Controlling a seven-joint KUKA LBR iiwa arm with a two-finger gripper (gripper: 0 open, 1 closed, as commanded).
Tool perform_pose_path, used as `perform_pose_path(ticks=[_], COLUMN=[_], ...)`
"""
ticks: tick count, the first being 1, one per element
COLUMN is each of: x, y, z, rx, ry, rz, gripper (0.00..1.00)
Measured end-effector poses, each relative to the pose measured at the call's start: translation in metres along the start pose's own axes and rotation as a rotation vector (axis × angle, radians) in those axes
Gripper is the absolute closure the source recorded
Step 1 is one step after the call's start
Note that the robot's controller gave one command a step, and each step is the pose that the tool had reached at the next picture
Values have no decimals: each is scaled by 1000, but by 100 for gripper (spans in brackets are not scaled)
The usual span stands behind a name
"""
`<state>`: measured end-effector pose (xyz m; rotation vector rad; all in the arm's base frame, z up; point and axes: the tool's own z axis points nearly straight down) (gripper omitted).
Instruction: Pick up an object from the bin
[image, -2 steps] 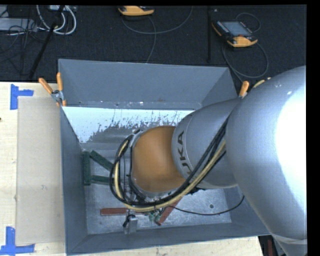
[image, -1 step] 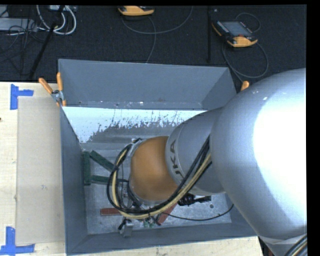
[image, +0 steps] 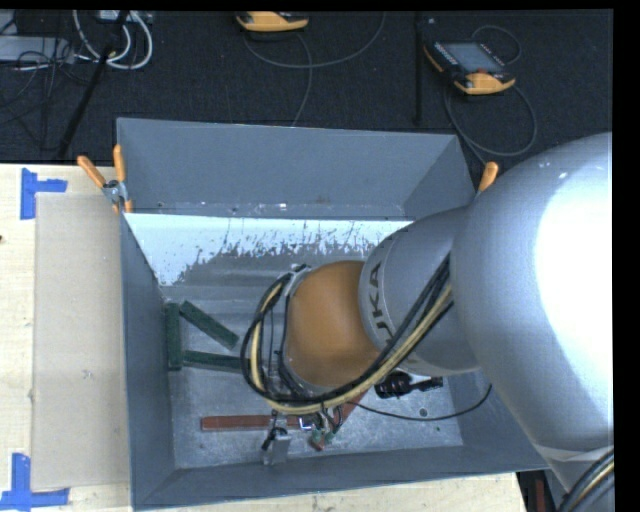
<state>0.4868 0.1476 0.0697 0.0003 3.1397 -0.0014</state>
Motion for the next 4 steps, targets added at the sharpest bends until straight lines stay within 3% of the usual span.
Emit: perform_pose_path(ticks=[1, 2, 3, 4], x=[1, 1, 0, -1], y=[1, 1, 1, 0], z=[0, -33, -44, -91], rx=[-1, -1, -1, -2], ry=[2, 0, 1, -2], rz=[1, 3, 5, 6], gripper=[100, 100, 100, 100])
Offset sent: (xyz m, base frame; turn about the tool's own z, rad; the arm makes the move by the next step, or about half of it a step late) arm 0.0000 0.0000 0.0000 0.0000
